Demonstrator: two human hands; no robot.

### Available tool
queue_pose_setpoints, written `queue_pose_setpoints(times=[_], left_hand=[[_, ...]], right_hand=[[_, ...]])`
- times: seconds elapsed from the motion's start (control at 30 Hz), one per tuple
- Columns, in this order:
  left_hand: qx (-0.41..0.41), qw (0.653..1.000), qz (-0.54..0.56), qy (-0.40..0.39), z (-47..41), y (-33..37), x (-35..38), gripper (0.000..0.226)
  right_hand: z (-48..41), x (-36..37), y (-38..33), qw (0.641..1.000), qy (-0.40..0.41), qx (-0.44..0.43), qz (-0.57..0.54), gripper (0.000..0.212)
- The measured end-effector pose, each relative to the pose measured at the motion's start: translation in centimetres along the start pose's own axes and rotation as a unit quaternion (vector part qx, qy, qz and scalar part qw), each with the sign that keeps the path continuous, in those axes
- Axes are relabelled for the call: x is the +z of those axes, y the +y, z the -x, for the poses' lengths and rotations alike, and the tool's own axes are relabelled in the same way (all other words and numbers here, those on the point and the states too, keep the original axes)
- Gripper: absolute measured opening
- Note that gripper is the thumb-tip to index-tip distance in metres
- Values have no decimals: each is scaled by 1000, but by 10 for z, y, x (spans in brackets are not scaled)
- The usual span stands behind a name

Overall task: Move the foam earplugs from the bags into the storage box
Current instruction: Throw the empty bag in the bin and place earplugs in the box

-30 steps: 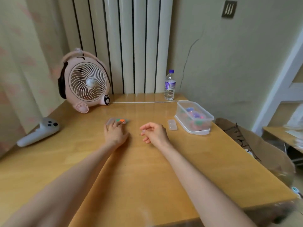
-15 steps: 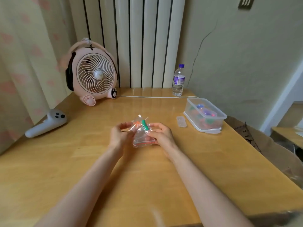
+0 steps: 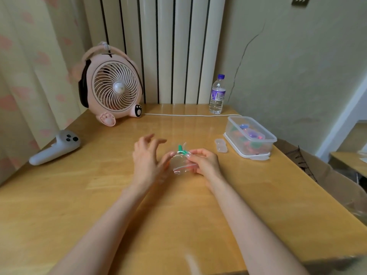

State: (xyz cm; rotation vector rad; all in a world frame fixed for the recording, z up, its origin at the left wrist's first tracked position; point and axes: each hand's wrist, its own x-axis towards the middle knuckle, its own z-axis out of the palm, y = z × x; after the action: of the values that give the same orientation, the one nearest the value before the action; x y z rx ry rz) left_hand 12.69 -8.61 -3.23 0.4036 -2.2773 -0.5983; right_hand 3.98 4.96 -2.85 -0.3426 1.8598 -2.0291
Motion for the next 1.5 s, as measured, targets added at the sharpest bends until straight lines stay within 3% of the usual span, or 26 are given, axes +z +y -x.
queue_pose_setpoints(times=[0.07, 0.13, 0.23, 0.33, 0.43, 0.5, 0.6, 0.8, 0.97, 1.03, 1.37, 1.5], left_hand=[[132, 989, 55, -45, -2, 2, -3, 68], [204, 973, 31, -104, 0, 4, -2, 71], [252, 964, -20, -85, 2, 3, 6, 41], [200, 979, 22, -28, 1, 2, 3, 27], [75, 983, 169, -6, 1, 9, -4, 15], [-23, 960, 278, -25, 1, 16, -6, 9], [-102, 924, 364, -65, -1, 20, -9, 9], [-117, 905, 390, -122, 2, 22, -11, 13], [-153, 895, 393, -146, 2, 22, -11, 10], [-167, 891, 397, -146, 2, 24, -12, 8], [-236, 862, 433, -115, 2, 22, -11, 36], [-236, 862, 433, -119, 3, 19, -10, 36]], right_hand=[[2, -3, -4, 999, -1, 20, -43, 15], [4, -4, -6, 997, -4, 38, -68, 14], [5, -6, -7, 998, -20, 50, -41, 11], [8, -5, -10, 997, -71, 41, 3, 3], [9, -4, -12, 997, -60, -23, 34, 27], [9, -5, -15, 992, -75, -91, 45, 26], [10, -4, -17, 982, -112, -149, 39, 4], [9, -4, -16, 986, -96, -131, 29, 18], [8, -8, -17, 985, -111, -127, 33, 14], [10, -8, -18, 982, -128, -138, 33, 16], [13, -7, -19, 961, -196, -183, 72, 27], [12, -5, -14, 960, -155, -206, 106, 26]])
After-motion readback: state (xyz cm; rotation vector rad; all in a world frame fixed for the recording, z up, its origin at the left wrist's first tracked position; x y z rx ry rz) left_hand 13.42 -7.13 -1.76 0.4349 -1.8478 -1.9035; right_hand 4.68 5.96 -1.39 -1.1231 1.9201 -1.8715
